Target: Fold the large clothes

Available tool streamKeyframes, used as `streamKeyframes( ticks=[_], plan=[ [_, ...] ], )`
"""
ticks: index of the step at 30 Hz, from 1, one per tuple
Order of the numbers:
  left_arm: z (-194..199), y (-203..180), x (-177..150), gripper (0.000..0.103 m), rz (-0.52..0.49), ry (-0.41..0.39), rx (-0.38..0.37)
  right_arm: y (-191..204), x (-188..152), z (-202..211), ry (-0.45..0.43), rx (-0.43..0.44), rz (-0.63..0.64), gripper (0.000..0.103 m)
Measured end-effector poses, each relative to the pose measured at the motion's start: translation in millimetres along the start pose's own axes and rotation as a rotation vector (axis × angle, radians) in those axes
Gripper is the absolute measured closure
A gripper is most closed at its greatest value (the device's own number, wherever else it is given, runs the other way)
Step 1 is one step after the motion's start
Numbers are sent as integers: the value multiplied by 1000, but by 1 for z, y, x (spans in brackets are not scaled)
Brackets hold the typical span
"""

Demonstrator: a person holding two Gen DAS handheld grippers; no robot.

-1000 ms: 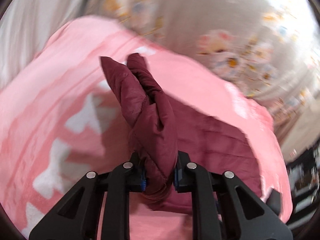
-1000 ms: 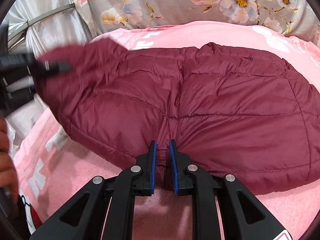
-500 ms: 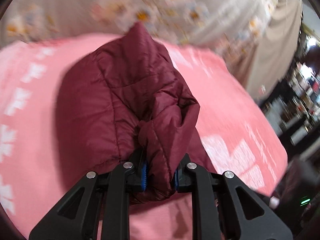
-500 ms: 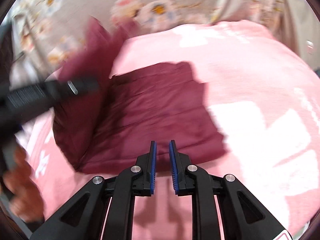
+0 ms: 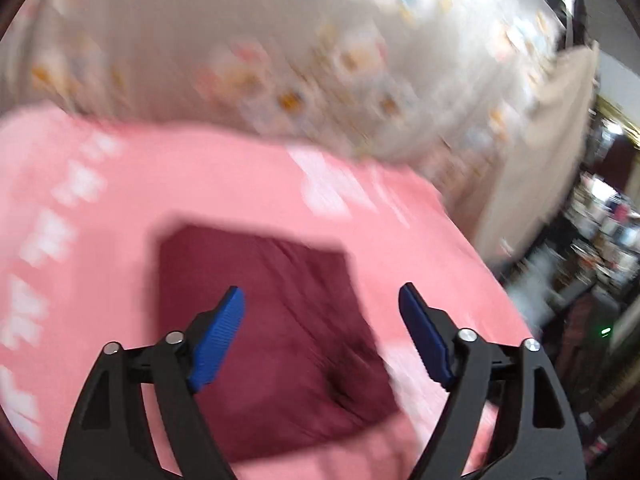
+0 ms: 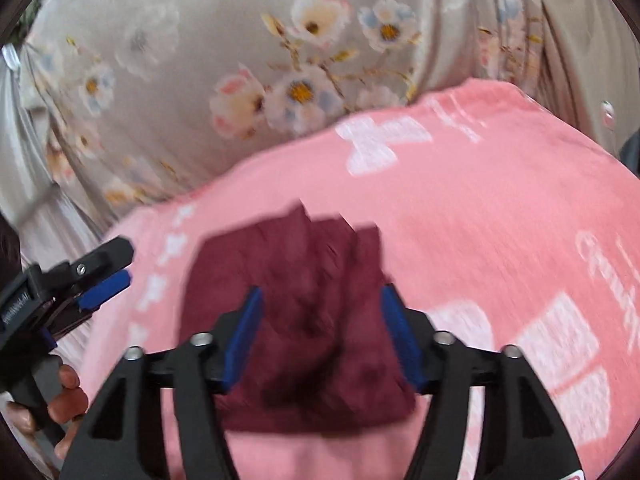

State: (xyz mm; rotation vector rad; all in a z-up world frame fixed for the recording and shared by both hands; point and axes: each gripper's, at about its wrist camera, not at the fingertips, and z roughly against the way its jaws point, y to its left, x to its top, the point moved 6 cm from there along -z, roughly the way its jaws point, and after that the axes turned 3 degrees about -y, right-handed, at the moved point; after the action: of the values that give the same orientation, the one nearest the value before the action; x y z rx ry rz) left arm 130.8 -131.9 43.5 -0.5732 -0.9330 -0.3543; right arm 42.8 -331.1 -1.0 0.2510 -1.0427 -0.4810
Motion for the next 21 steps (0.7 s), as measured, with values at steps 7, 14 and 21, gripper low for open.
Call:
streamKeyframes(
  ticks=[7,14,21],
  plan=[
    [-11,82,33,25,105,6,195,17,39,-98,184,32,-97,28],
    [-30,109,15,25,121,59,242,-1,5,-172,399,-90,-87,28],
    [-78,95,5,25,114,138,213,-6,19,-142,262,11,-51,101]
  ],
)
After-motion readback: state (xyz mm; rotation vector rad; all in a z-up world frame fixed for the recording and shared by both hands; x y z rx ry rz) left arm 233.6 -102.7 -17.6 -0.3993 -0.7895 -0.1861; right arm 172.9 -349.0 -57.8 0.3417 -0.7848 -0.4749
